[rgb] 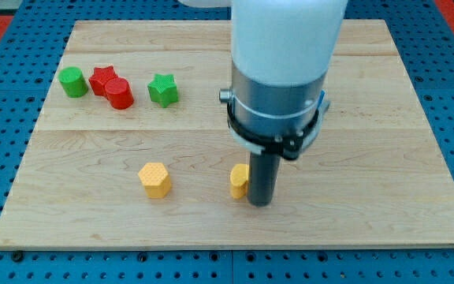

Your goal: Move the yellow heart closure to the blue cube

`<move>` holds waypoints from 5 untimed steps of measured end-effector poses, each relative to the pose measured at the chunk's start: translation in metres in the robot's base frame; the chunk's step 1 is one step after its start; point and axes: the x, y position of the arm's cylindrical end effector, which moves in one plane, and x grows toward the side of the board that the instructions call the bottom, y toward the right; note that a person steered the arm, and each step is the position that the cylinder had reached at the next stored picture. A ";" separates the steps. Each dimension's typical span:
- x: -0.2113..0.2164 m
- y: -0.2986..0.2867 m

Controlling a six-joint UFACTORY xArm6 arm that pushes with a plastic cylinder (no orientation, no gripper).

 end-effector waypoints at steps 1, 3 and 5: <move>-0.015 -0.024; -0.028 -0.082; -0.006 -0.025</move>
